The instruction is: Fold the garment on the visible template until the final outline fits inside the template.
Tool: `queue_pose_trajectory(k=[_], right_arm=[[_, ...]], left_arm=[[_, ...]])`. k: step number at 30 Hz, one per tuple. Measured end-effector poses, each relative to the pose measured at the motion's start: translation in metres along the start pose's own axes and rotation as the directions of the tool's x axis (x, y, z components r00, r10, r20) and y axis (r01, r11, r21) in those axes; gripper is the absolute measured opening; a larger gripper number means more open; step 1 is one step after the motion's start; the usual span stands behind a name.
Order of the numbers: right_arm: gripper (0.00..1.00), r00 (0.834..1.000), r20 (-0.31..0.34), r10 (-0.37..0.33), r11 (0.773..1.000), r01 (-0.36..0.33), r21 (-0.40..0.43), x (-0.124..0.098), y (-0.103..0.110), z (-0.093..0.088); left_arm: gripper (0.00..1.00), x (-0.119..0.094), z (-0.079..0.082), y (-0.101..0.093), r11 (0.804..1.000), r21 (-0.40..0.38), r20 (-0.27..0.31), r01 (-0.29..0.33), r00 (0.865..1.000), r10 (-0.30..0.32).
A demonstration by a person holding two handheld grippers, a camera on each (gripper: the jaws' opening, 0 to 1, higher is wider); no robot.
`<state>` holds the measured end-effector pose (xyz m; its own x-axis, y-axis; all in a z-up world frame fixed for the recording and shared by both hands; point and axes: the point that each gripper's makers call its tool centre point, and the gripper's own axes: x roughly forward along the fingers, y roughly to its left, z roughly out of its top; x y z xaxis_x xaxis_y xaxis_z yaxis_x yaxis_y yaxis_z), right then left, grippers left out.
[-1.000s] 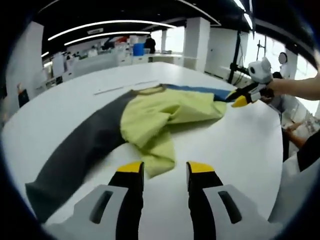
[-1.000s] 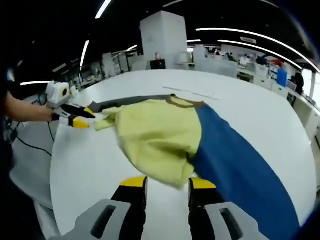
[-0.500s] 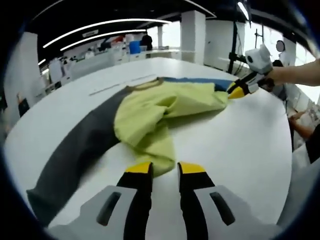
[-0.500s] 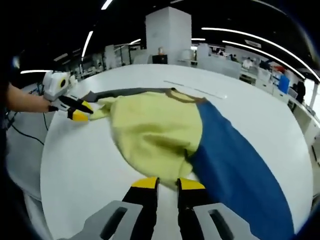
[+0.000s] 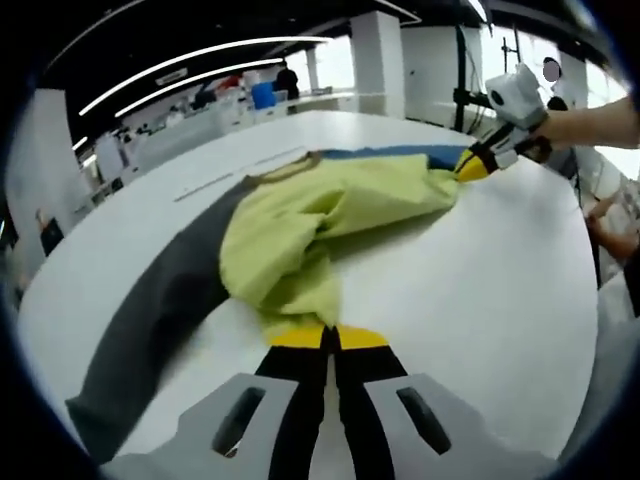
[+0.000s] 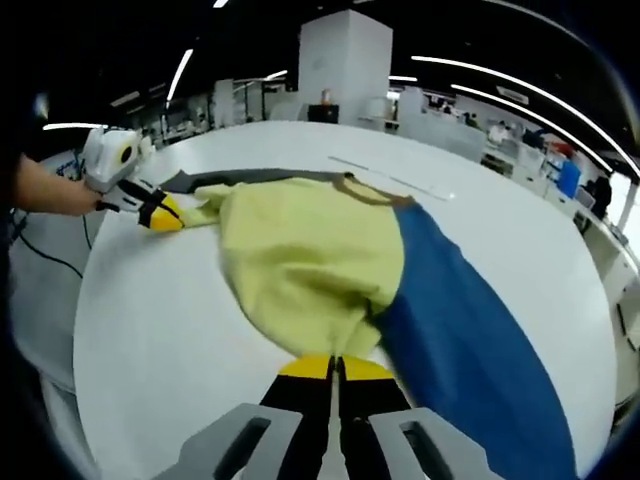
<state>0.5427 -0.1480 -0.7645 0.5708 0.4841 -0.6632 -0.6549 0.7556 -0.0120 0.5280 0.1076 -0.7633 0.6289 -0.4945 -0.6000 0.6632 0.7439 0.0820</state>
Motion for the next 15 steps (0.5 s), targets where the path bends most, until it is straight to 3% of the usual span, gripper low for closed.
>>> queue_pose_trajectory(k=[6,11,15], right_arm=[[0.0,0.996,0.063,0.066,0.997,-0.069,0.037,-0.015,0.01,0.025],[0.0,0.987,0.127,0.096,0.995,-0.101,0.029,-0.027,0.012,0.051],[0.0,0.962,0.259,0.091,0.984,-0.126,0.125,-0.036,0.002,0.088]], left_arm=[[0.0,-0.017,0.02,0.001,1.0,-0.011,0.063,0.007,0.998,-0.006],[0.0,-0.034,0.051,0.008,1.0,0.007,0.138,0.014,0.99,-0.015],[0.0,-0.044,0.079,0.027,1.0,0.018,0.196,-0.019,0.98,0.015]])
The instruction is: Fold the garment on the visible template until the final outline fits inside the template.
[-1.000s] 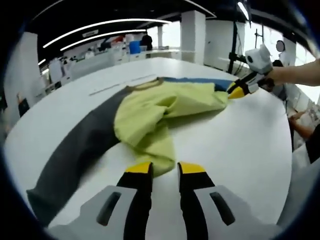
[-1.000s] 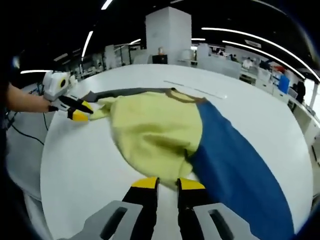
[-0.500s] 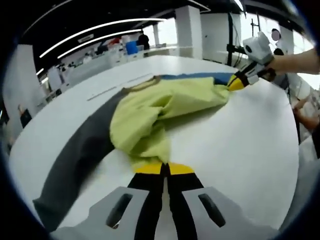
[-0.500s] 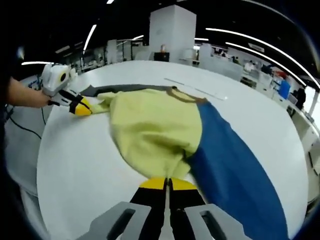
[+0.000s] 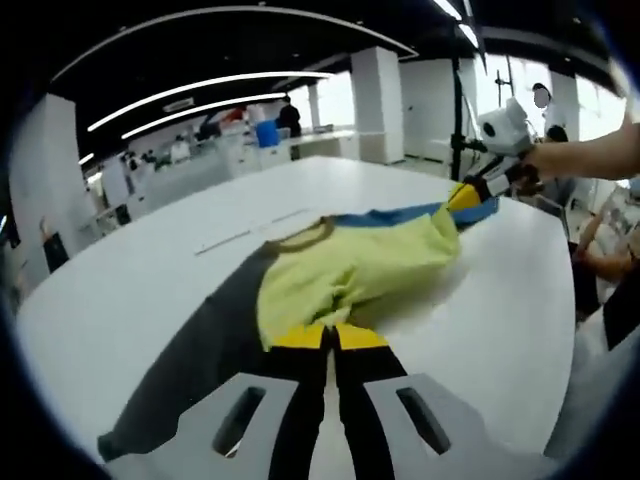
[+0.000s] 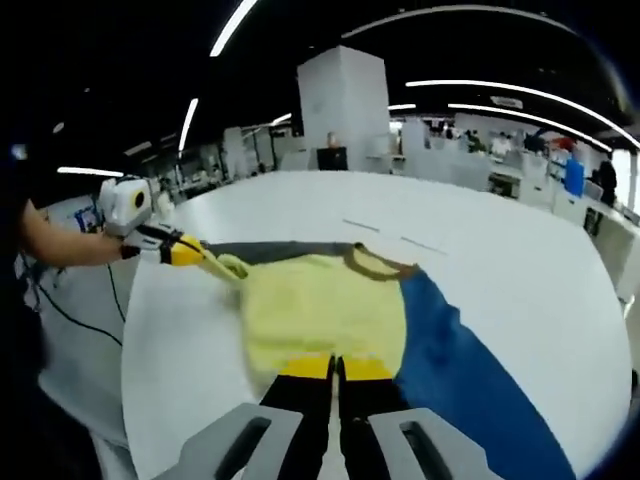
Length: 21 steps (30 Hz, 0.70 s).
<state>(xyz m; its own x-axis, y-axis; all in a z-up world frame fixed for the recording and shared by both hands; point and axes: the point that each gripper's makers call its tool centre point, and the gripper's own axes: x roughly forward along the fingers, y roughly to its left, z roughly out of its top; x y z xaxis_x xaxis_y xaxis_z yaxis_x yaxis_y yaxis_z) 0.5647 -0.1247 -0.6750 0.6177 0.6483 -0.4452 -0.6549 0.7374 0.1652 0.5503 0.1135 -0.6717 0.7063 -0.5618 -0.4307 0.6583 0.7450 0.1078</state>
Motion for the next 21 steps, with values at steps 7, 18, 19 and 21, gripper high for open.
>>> queue_pose_trajectory(k=[7,18,19,21], right_arm=[[0.0,0.995,0.053,-0.084,0.995,0.08,0.067,0.009,-0.034,0.028],[0.0,0.971,0.002,-0.241,0.952,0.236,0.194,0.038,-0.099,0.018],[0.0,0.967,-0.015,-0.253,0.949,0.251,0.19,0.042,-0.104,0.014],[0.0,0.964,-0.028,-0.265,0.945,0.265,0.191,0.049,-0.11,0.009]], left_arm=[[0.0,0.014,0.021,0.047,0.995,-0.069,0.039,-0.077,0.996,0.08],[0.0,0.048,0.012,0.088,0.958,-0.249,0.013,-0.143,0.988,0.151],[0.0,0.049,0.01,0.089,0.955,-0.262,0.01,-0.142,0.989,0.149],[0.0,0.053,0.003,0.094,0.945,-0.29,-0.006,-0.154,0.987,0.159]])
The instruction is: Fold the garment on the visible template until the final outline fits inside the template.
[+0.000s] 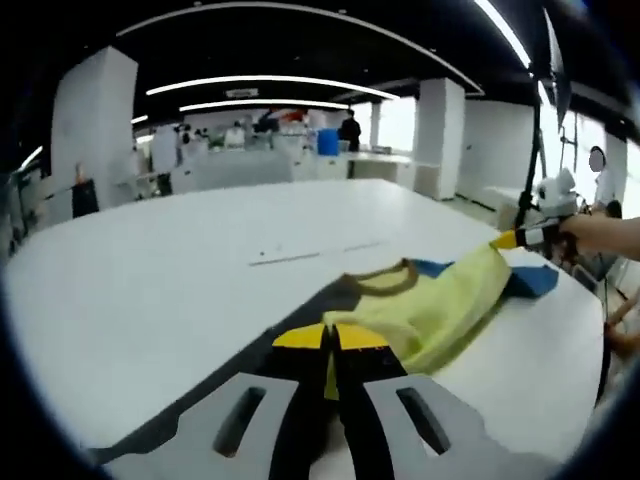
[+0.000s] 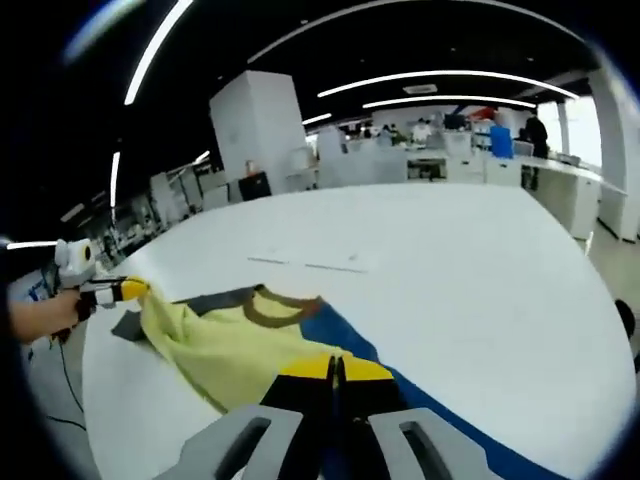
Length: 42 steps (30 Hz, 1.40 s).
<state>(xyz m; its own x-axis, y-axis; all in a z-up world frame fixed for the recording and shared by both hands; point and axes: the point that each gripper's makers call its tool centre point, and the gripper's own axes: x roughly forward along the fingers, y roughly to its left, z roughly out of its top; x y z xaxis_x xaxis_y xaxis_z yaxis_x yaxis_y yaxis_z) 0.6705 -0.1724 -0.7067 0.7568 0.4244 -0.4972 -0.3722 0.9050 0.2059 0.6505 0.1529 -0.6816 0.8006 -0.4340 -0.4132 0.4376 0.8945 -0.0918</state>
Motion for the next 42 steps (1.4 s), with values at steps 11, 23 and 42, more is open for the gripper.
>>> queue_pose_trajectory(k=[11,23,42], right_arm=[[0.0,0.996,-0.079,-0.039,0.999,0.041,0.022,0.027,-0.014,-0.022],[0.06,0.999,-0.031,-0.028,1.0,0.028,-0.002,0.01,0.004,-0.005],[0.45,0.99,-0.13,0.057,0.992,-0.071,-0.108,-0.037,0.061,-0.021]], left_arm=[[0.0,0.019,-0.037,0.024,0.998,-0.037,-0.101,-0.05,0.994,0.046],[0.01,0.008,-0.044,0.017,0.998,0.028,-0.133,-0.053,0.99,0.056],[0.23,0.001,-0.053,0.011,0.996,0.051,-0.18,0.067,0.982,-0.057]])
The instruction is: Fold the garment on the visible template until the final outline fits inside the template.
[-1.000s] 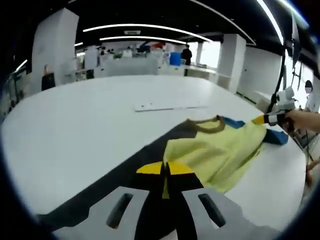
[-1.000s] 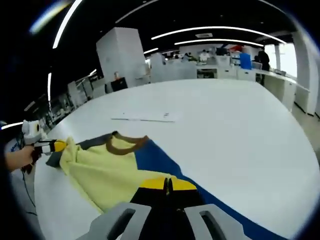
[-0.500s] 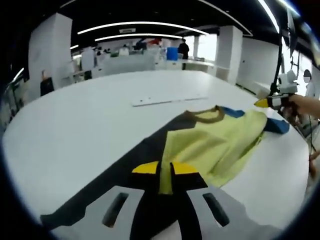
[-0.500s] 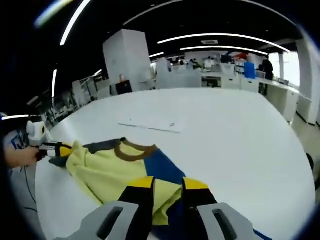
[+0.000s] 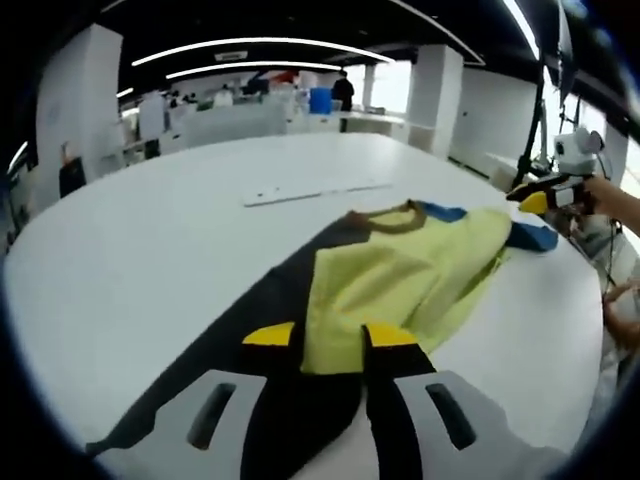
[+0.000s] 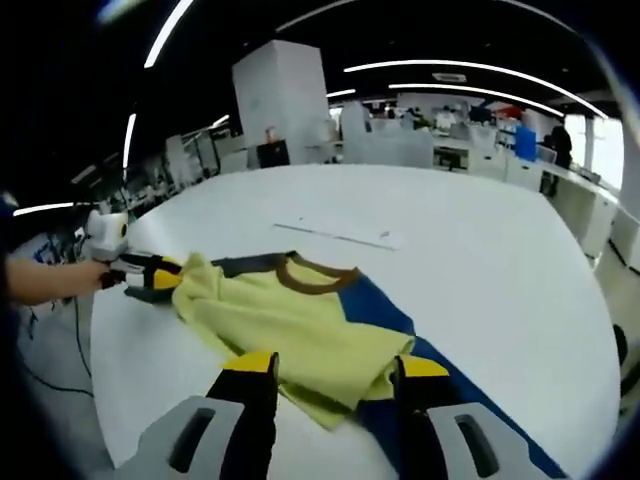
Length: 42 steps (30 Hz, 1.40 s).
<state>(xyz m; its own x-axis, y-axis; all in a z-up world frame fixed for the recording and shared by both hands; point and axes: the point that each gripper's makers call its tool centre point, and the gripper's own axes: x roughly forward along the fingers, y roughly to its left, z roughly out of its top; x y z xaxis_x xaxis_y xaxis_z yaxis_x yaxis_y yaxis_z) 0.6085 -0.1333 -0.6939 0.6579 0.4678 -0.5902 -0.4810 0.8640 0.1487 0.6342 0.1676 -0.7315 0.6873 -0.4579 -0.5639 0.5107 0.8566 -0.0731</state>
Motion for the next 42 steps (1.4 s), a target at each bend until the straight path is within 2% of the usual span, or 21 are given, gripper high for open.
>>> queue_pose_trajectory(k=[5,9,13,18,21,26,29,32,38,42], right_arm=[[0.49,0.998,-0.054,0.027,0.999,-0.026,0.018,0.001,0.011,-0.014],[0.48,0.996,-0.088,0.012,1.0,-0.011,0.01,0.003,0.009,-0.025],[0.47,0.995,-0.096,0.014,0.999,-0.01,0.036,0.006,0.009,-0.031],[0.44,0.992,-0.126,-0.013,0.999,0.018,0.035,0.011,0.004,-0.042],[0.42,0.988,-0.152,-0.036,0.997,0.047,0.067,0.013,0.001,-0.051],[0.36,0.981,-0.179,-0.073,0.992,0.09,0.088,0.019,-0.005,-0.063],[0.32,0.979,-0.179,-0.092,0.987,0.113,0.111,0.024,-0.006,-0.065],[0.28,0.98,-0.173,-0.097,0.982,0.123,0.145,0.03,-0.004,-0.064],[0.19,0.971,-0.184,-0.155,0.972,0.182,0.145,0.035,-0.01,-0.069],[0.08,0.963,-0.18,-0.2,0.967,0.224,0.124,0.034,-0.016,-0.068]], left_arm=[[0.24,0.001,-0.01,0.002,1.0,0.02,-0.052,0.003,0.999,-0.002],[0.23,0.001,-0.01,0.002,1.0,0.027,-0.05,0.007,0.999,-0.005],[0.22,0.002,-0.01,0.003,0.999,0.034,-0.049,0.006,0.999,-0.005],[0.2,0.003,-0.011,0.003,0.999,0.042,-0.052,0.008,0.999,-0.006],[0.18,0.004,-0.01,0.004,0.999,0.045,-0.05,0.004,0.999,-0.001],[0.16,0.003,-0.011,0.005,1.0,0.025,-0.047,-0.005,0.999,0.006],[0.14,0.003,-0.011,0.004,1.0,-0.012,-0.039,-0.007,0.999,0.006],[0.14,0.003,-0.012,0.004,1.0,-0.004,-0.041,-0.015,0.999,0.015],[0.06,0.002,-0.015,0.006,0.999,-0.023,-0.055,-0.021,0.998,0.02],[0.02,0.001,-0.02,0.009,0.999,-0.006,-0.07,-0.034,0.997,0.034]])
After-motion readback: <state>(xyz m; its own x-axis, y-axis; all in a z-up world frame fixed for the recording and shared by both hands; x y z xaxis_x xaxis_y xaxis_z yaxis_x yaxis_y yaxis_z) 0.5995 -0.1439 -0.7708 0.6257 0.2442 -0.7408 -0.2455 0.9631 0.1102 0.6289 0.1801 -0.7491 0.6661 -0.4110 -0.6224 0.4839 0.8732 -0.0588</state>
